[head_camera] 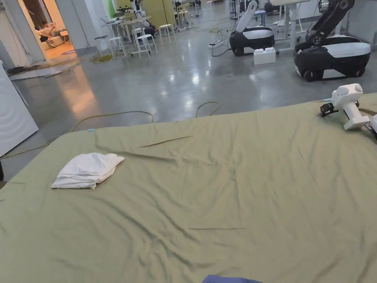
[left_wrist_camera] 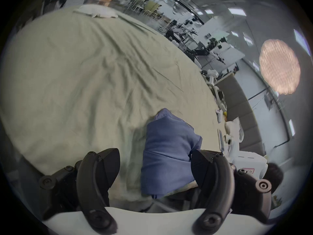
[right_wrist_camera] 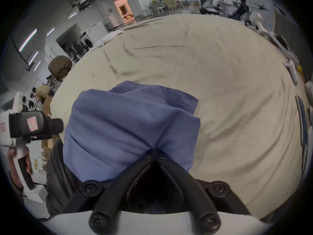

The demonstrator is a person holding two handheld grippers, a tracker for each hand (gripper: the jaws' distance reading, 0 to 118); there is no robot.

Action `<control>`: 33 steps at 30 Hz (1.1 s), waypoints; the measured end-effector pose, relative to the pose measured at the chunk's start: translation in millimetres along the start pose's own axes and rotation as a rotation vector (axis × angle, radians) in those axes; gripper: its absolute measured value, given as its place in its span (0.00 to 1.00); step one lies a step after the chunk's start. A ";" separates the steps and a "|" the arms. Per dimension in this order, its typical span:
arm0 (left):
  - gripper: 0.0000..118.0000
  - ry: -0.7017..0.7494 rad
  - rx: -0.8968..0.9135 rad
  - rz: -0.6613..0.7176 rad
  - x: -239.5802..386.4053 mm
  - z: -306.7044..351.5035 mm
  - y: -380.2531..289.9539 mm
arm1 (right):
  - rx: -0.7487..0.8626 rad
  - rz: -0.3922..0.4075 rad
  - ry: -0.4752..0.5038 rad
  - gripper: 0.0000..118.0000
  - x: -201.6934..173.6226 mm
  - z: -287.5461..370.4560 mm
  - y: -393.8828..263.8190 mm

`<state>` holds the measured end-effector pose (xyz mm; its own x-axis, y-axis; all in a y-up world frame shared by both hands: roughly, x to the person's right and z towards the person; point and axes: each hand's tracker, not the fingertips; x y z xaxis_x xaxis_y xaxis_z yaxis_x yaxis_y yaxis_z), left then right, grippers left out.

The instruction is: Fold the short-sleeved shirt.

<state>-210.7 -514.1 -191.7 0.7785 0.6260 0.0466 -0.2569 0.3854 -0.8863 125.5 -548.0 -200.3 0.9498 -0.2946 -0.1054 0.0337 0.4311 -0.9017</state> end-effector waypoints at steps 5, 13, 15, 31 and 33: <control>0.71 -0.111 -0.091 0.098 -11.8 -47.5 2.3 | 0.028 -0.023 0.022 0.00 4.4 -0.6 -6.2; 0.31 -0.128 -0.104 0.183 -24.2 -69.0 -4.3 | 0.055 -0.020 0.008 0.00 0.4 4.0 -11.8; 0.30 -0.157 -0.088 0.187 -23.3 -52.1 3.0 | 0.043 -0.069 0.123 0.00 14.3 9.3 -7.9; 0.29 0.354 0.381 0.214 -167.9 188.9 174.1 | 0.227 -0.527 0.352 0.00 69.1 69.5 -18.1; 0.29 0.368 0.398 0.318 -175.2 171.8 171.8 | 0.248 -0.497 0.356 0.00 59.5 71.2 -17.8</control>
<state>-489.5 -441.1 -273.0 0.7566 0.5048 -0.4156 -0.6470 0.4860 -0.5875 203.6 -512.5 -160.7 0.6432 -0.7549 0.1280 0.5530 0.3424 -0.7596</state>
